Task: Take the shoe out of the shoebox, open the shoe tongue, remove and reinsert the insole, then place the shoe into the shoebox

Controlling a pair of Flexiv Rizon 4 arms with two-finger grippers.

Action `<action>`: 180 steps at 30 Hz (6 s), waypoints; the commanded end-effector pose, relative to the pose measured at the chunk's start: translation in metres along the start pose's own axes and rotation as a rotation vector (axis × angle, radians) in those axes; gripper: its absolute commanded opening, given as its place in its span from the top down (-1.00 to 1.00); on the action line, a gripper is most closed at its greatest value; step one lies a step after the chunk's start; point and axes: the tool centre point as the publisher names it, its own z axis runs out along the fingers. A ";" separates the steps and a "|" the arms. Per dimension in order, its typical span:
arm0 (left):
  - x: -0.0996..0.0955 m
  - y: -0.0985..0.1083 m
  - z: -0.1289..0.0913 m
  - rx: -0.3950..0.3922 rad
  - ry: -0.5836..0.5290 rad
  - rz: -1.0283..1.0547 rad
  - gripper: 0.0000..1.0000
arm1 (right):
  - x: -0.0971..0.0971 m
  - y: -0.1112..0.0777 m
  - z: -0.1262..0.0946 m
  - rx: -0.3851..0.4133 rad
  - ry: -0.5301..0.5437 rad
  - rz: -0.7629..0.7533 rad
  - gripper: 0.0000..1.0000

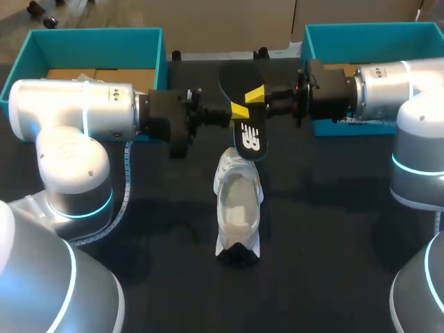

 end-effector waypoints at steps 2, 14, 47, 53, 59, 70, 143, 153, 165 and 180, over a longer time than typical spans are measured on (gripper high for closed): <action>0.001 0.000 0.002 -0.002 -0.002 0.002 1.00 | 0.000 -0.002 0.000 -0.013 0.007 -0.001 0.75; 0.000 -0.001 0.001 0.001 -0.007 -0.001 -0.33 | -0.002 0.000 0.000 -0.019 0.021 0.005 1.00; -0.009 0.031 -0.070 0.086 0.444 -0.112 -1.00 | -0.047 0.003 0.003 -0.014 0.023 0.051 1.00; -0.036 0.069 -0.071 0.163 0.656 -0.120 -1.00 | -0.047 0.003 0.003 -0.014 0.023 0.051 1.00; -0.048 0.088 -0.059 0.237 0.953 -0.138 -1.00 | -0.047 0.003 0.003 -0.014 0.023 0.051 1.00; -0.053 0.092 -0.048 -0.051 1.363 0.142 -1.00 | -0.047 0.003 0.003 -0.014 0.023 0.051 1.00; 0.023 0.088 -0.064 0.399 0.403 -0.248 -1.00 | -0.047 0.003 0.003 -0.014 0.023 0.051 1.00; 0.035 0.076 -0.062 0.396 0.344 -0.234 -1.00 | -0.047 0.003 0.003 -0.014 0.023 0.051 1.00; 0.046 0.060 -0.066 0.254 0.239 -0.258 -1.00 | -0.047 0.003 0.003 -0.014 0.023 0.051 1.00; 0.068 0.054 -0.028 0.130 0.037 -0.304 -1.00 | -0.047 0.003 0.003 -0.014 0.023 0.051 1.00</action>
